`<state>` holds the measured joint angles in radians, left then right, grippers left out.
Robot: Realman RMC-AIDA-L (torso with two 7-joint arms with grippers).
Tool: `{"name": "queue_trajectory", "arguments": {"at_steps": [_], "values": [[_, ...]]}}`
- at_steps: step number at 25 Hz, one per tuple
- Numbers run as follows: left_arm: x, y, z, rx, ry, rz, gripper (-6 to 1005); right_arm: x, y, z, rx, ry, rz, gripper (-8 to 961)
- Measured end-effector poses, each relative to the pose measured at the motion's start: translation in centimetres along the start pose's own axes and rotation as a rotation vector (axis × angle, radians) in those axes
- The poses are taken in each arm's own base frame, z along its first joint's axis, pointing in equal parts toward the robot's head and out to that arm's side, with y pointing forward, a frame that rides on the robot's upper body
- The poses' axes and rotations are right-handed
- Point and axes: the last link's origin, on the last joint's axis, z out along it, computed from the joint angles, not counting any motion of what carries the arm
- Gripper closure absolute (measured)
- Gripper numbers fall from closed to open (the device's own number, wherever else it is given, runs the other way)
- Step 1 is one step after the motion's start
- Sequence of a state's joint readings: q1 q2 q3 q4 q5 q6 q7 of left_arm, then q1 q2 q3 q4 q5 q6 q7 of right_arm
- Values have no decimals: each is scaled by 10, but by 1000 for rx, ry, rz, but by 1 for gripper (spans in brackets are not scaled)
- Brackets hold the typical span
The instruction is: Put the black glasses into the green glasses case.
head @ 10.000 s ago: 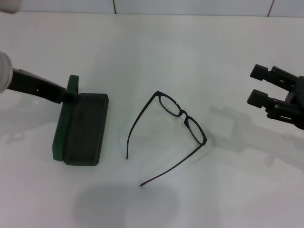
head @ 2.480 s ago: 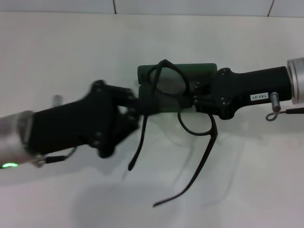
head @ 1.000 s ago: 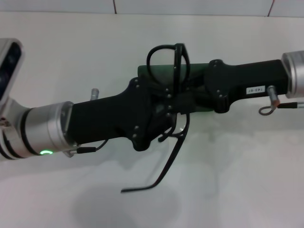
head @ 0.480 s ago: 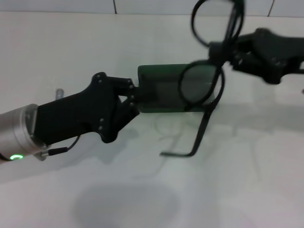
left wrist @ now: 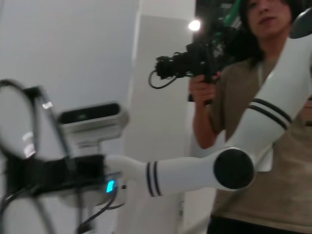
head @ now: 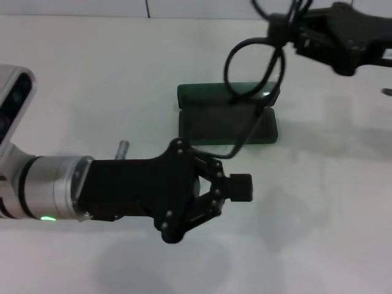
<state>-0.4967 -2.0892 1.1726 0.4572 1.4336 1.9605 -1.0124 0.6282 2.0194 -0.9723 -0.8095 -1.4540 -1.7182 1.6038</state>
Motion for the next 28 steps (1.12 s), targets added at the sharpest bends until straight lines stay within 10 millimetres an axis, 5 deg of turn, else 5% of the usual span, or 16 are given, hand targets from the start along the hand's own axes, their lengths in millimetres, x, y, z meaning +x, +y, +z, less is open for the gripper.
{"name": "queue_trajectory", "arguments": {"at_steps": [13, 28], "values": [[5, -4, -1, 64, 87, -8, 983, 31, -8, 53, -45, 170, 16, 864], [-4, -17, 3, 148, 85, -90, 982, 40, -1, 74, -104, 250, 7, 865]]}}
